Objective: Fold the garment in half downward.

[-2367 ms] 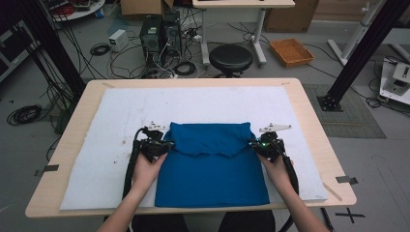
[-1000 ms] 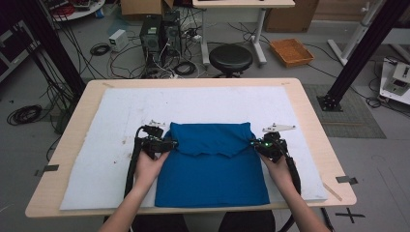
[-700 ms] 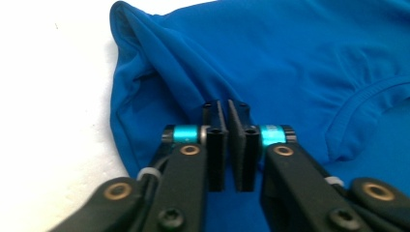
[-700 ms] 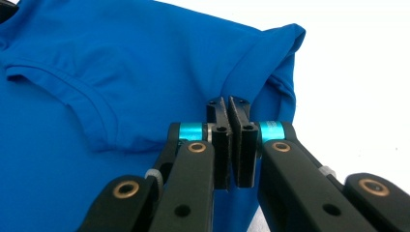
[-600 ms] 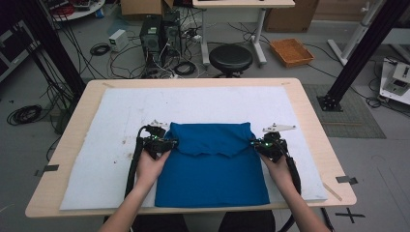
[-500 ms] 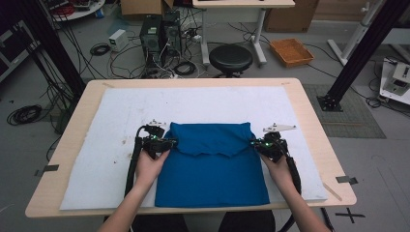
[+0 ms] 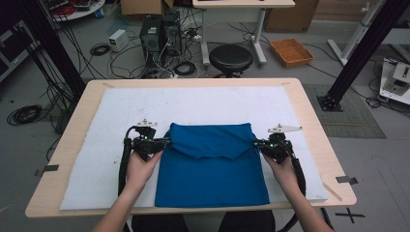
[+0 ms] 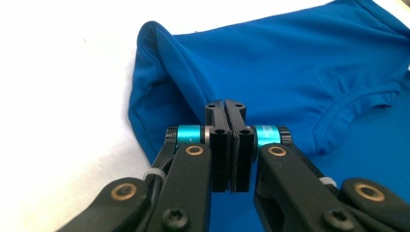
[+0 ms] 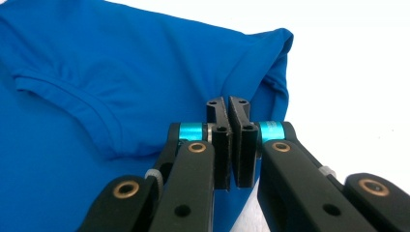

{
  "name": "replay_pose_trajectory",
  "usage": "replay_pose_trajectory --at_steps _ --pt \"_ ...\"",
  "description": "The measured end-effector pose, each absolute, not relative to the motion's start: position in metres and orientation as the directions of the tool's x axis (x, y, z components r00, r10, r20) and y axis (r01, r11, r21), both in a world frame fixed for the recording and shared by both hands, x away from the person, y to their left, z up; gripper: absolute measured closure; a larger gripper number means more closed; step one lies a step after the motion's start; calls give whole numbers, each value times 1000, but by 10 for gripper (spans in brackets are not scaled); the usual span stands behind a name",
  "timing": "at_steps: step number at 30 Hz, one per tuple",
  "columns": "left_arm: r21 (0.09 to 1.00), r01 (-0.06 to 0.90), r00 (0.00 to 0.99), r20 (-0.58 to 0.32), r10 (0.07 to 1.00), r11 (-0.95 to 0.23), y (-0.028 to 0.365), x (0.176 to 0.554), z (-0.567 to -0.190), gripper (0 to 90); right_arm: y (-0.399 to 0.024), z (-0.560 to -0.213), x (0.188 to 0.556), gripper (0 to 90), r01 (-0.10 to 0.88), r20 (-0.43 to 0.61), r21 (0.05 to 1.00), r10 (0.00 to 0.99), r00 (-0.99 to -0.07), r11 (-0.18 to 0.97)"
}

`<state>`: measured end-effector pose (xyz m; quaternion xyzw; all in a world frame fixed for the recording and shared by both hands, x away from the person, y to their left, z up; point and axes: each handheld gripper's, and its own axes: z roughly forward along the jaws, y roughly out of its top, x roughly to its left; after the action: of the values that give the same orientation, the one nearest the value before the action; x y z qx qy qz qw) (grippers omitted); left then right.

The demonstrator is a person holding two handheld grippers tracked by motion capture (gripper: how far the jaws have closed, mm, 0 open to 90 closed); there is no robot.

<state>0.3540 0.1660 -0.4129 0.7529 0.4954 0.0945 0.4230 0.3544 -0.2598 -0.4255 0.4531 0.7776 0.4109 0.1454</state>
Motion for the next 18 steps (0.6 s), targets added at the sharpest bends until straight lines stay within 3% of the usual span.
replay_pose_trajectory --at_steps 18 --pt "722 648 602 -290 744 -242 171 276 -400 887 -263 -415 282 885 569 121 743 765 -632 353"
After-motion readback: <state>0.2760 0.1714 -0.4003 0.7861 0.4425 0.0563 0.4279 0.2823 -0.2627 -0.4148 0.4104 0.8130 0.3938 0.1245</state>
